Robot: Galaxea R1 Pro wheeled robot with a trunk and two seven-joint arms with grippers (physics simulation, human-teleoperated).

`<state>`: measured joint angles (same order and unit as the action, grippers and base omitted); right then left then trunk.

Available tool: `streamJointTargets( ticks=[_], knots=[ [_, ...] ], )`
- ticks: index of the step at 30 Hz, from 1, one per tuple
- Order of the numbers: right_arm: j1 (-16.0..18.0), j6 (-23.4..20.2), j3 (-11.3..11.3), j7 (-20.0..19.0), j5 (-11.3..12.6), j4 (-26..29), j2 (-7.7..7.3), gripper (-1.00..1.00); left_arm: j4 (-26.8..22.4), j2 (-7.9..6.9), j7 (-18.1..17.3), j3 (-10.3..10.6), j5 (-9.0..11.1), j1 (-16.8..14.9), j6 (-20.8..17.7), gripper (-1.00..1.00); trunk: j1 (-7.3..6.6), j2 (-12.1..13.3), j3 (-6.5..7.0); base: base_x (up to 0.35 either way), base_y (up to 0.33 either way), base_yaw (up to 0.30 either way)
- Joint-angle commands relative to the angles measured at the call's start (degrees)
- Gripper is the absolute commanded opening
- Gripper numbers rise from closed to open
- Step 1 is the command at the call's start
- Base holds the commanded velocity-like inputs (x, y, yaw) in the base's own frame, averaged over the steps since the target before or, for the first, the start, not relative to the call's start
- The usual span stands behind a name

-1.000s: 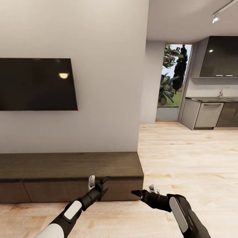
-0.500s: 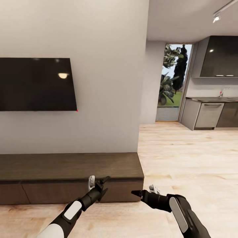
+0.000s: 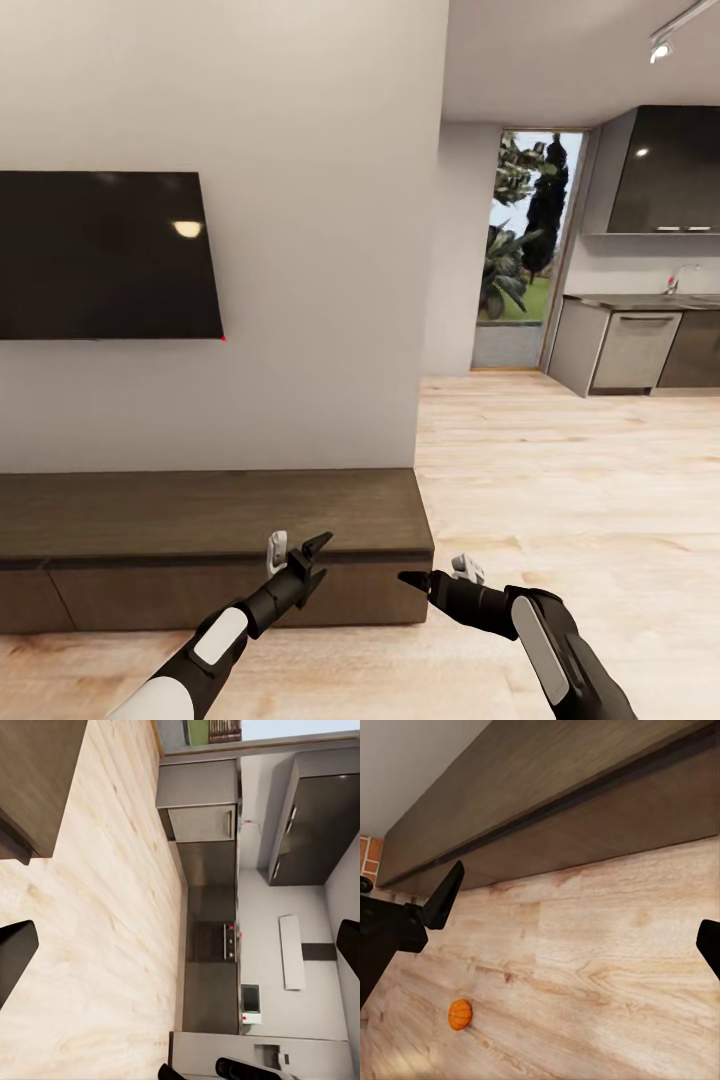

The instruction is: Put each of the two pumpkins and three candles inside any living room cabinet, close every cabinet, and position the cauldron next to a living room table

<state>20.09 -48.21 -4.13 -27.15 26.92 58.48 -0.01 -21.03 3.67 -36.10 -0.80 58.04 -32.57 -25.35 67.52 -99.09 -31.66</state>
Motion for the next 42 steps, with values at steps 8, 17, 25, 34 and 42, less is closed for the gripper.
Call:
streamJointTargets(
  ticks=[8,17,25,34,42],
  knots=[
    [0.04,-0.28,-0.34,-0.07,-0.93,0.04,-0.07,1.0,-0.06,-0.03,-0.03,-0.08,0.38,-0.03,-0.4,1.0,-0.01,-0.03,-0.06,0.001,-0.001,0.0],
    [0.06,-0.36,-0.51,-0.38,-2.38,0.05,-0.07,1.0,-0.06,-0.11,-0.01,-0.16,0.41,-0.03,-0.46,1.0,0.21,-0.43,-0.24,0.0,0.0,0.0],
    [0.12,0.13,-0.85,-0.4,-1.92,-0.08,-0.09,1.0,-0.04,-0.17,0.06,-0.17,0.4,-0.03,-0.49,1.0,1.97,-3.64,-1.68,0.0,0.0,0.0],
    [0.2,3.67,-1.93,-0.89,-1.49,-0.2,-0.16,1.0,0.12,-0.08,-0.02,-0.2,0.62,-0.03,-0.66,1.0,3.95,-7.25,-3.29,0.0,0.0,0.0],
    [0.29,4.27,-7.85,-1.02,5.64,-0.13,-0.4,1.0,0.37,-0.06,-1.39,-0.26,0.7,-0.03,-0.75,1.0,5.7,-10.46,-4.73,0.0,0.0,0.0]
  ],
)
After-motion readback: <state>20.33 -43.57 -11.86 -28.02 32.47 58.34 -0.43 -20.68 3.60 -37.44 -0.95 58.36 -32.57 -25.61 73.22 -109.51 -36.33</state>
